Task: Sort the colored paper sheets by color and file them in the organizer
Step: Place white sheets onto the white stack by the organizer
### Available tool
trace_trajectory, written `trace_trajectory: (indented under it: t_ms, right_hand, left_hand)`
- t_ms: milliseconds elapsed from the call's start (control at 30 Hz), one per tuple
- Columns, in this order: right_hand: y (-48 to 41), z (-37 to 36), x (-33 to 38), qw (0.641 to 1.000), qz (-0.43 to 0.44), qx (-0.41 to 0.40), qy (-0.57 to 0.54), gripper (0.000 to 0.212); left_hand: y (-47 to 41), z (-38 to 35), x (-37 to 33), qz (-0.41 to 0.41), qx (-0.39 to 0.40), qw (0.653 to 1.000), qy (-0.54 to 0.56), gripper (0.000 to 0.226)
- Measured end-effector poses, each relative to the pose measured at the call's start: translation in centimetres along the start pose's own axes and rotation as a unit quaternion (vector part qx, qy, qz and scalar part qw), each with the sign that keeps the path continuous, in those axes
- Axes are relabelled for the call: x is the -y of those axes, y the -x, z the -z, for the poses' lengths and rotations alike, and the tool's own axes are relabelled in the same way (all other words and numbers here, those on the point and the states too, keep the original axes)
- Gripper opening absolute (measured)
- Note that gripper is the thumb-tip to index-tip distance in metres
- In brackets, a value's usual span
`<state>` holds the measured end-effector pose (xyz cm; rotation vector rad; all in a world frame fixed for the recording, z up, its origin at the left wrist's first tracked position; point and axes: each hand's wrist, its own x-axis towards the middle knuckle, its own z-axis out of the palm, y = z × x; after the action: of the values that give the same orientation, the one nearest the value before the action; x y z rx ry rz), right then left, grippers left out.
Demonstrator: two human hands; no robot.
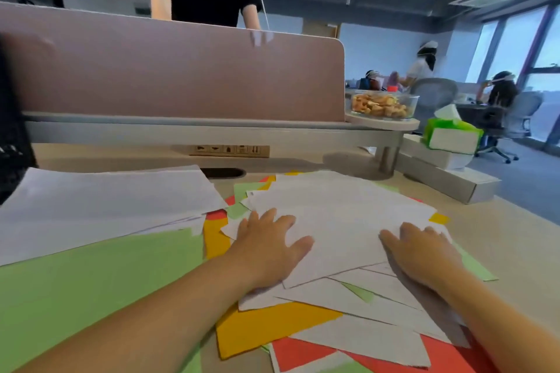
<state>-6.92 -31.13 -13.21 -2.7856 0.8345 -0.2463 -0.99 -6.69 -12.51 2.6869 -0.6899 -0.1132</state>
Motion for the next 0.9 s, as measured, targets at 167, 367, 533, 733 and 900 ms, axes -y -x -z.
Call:
trace_trajectory:
  t_ms: [167,367,533,733,900]
  right_hand:
    - [-0.2,1.3,-0.2,0.942,0.004,-0.051,-0.333,0.033]
    - [0.3,2.7,-1.4,0.903,-0.145,-0.119,-0.386,0.028]
    - [0.5,1.4,-0.9,0.944,-0.087,-0.011,-0.317,0.044]
    - [-0.7,3.4,-1.9,0.851,-0.15,-0.012,-0.503,0.034]
    - [-0.7,5.2,-3.1,0.791,-0.24,0.019,-0.563,0.02]
  left_hand:
    - [0.5,0.5,0.8,-0.013,-0.151,0.982,0.109,0.039]
    - [0.1,0.6,0.5,0.003,-0.08,0.996,-0.026,0.044]
    - [0.3,0.8,0.2,-0.001,-0.013,0.998,-0.059,0.048]
    - [0.4,1.1,0.7,-0.021,0.003,0.999,-0.045,0.047]
    - [0.7,1.4,1.1,-0.038,0.005,0.999,0.025,0.044]
